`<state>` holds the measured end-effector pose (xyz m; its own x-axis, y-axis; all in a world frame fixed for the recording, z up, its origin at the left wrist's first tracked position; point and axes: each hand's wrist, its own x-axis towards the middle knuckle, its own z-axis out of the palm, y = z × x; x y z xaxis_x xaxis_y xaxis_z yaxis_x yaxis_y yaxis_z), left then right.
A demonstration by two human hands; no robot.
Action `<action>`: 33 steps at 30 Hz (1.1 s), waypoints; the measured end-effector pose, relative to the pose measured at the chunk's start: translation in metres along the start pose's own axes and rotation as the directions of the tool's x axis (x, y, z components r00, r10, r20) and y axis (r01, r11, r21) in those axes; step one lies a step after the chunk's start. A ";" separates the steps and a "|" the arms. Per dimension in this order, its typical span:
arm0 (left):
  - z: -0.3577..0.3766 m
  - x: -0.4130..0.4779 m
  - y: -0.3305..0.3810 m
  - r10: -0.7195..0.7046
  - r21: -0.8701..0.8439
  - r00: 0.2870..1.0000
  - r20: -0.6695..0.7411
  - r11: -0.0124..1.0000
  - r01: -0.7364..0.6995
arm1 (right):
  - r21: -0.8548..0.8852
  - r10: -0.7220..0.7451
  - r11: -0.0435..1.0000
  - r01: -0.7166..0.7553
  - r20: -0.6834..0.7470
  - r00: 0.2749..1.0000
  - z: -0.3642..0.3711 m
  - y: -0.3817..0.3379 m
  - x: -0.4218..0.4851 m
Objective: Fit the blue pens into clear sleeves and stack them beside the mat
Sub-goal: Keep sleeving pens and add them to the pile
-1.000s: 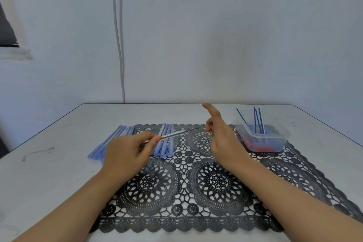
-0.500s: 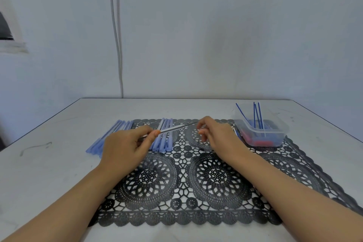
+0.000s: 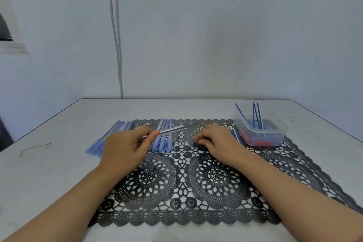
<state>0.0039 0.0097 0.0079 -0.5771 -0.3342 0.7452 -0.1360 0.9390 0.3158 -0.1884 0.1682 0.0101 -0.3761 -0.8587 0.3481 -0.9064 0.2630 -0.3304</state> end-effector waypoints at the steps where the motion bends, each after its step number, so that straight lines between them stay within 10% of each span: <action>1: 0.000 0.000 0.000 0.000 -0.006 1.000 0.002 1.000 0.000 | -0.007 -0.009 1.000 0.009 0.000 1.000 0.000 0.000 0.000; 10: 0.001 0.000 -0.002 0.010 0.007 1.000 0.009 1.000 -0.010 | 0.040 -0.006 0.999 0.005 0.019 1.000 -0.001 -0.003 -0.003; 17: 0.002 -0.001 -0.004 0.015 0.028 1.000 0.012 1.000 -0.015 | 0.123 0.058 0.992 -0.029 -0.241 0.969 -0.008 -0.006 -0.005; 26: 0.004 -0.001 -0.005 0.020 0.048 1.000 0.010 0.999 -0.021 | 0.127 -0.093 0.975 0.182 -0.513 0.854 -0.009 -0.010 -0.007; 33: 0.004 -0.001 -0.005 0.013 0.062 1.000 0.023 0.998 -0.014 | -0.020 -0.328 0.936 0.350 -0.404 0.854 -0.006 -0.018 -0.008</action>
<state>0.0022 0.0058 0.0033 -0.5971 -0.3201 0.7355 -0.1775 0.9469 0.2680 -0.1702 0.1734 0.0183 -0.1016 -0.6417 0.7602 -0.9844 -0.0455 -0.1700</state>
